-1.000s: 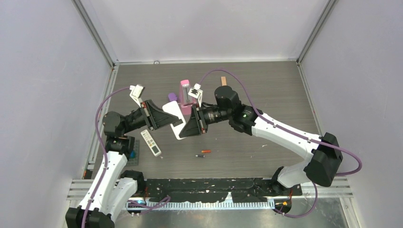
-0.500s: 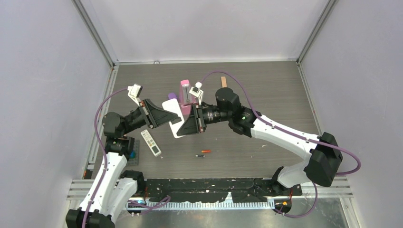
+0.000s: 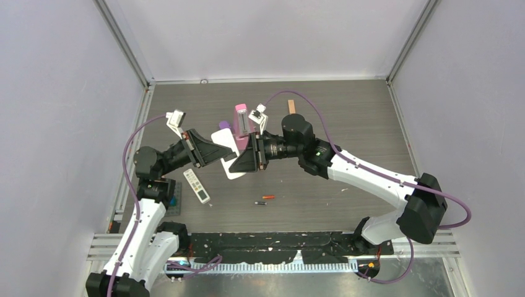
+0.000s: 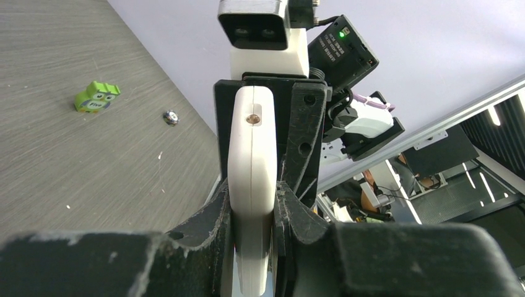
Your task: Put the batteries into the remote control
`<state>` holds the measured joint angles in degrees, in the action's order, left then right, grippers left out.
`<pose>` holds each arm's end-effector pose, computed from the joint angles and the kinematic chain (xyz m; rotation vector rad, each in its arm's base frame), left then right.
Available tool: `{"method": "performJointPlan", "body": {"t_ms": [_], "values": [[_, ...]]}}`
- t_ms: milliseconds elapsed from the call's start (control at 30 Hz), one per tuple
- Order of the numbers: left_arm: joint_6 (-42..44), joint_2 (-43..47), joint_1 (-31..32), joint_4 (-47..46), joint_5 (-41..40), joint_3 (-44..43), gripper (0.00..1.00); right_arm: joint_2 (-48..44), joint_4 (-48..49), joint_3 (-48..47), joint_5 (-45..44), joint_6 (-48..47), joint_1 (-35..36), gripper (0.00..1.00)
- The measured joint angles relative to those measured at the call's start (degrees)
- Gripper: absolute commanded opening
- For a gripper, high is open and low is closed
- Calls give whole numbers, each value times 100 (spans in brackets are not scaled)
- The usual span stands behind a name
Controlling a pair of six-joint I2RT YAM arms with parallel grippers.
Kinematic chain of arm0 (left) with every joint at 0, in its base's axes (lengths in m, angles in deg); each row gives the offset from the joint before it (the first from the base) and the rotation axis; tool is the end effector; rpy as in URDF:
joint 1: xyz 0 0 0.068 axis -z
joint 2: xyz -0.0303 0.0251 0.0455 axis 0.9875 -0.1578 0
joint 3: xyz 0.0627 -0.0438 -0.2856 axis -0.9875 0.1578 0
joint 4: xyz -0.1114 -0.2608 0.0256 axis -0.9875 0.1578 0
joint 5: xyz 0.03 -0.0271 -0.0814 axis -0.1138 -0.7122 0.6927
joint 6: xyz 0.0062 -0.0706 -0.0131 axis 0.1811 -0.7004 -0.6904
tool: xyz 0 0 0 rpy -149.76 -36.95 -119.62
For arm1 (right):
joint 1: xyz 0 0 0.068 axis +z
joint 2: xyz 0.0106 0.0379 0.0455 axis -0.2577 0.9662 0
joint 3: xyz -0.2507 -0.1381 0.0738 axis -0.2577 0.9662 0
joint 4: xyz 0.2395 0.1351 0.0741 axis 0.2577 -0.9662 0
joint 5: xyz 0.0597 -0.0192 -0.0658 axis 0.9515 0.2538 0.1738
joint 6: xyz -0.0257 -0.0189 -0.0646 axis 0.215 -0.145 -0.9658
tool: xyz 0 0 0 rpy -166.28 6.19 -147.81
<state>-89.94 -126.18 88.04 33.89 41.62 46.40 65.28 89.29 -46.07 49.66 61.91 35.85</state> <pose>0.1766 -0.0732 0.3546 0.1599 1.6419 -1.7329 0.2025 0.3066 0.3583 -0.6939 1.9600 1.7068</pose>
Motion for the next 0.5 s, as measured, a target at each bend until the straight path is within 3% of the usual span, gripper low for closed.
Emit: {"method": "performJointPlan", "body": {"t_ms": [67, 100, 167, 267, 367, 400, 500], "values": [[9, 0, 2, 2, -17, 26, 1, 0, 35, -11, 61, -46, 9, 16], [-39, 0, 2, 2, -7, 37, 7, -2, 50, -11, 116, -79, 11, 13], [-136, 7, 2, -9, 22, 42, 25, -9, 81, -11, 234, -146, 2, 7], [-136, 28, 11, -44, 24, 42, 60, -44, 68, -11, 212, -186, 2, 5], [-85, 96, 42, -37, 50, 52, 81, -160, -92, -11, -195, -284, -7, 5], [-55, 140, 46, 4, 61, 52, 97, -197, -157, -11, -315, -343, -28, 5], [330, 407, 66, 431, 42, 20, 100, -459, -501, -11, -861, -597, -92, 5]]}}
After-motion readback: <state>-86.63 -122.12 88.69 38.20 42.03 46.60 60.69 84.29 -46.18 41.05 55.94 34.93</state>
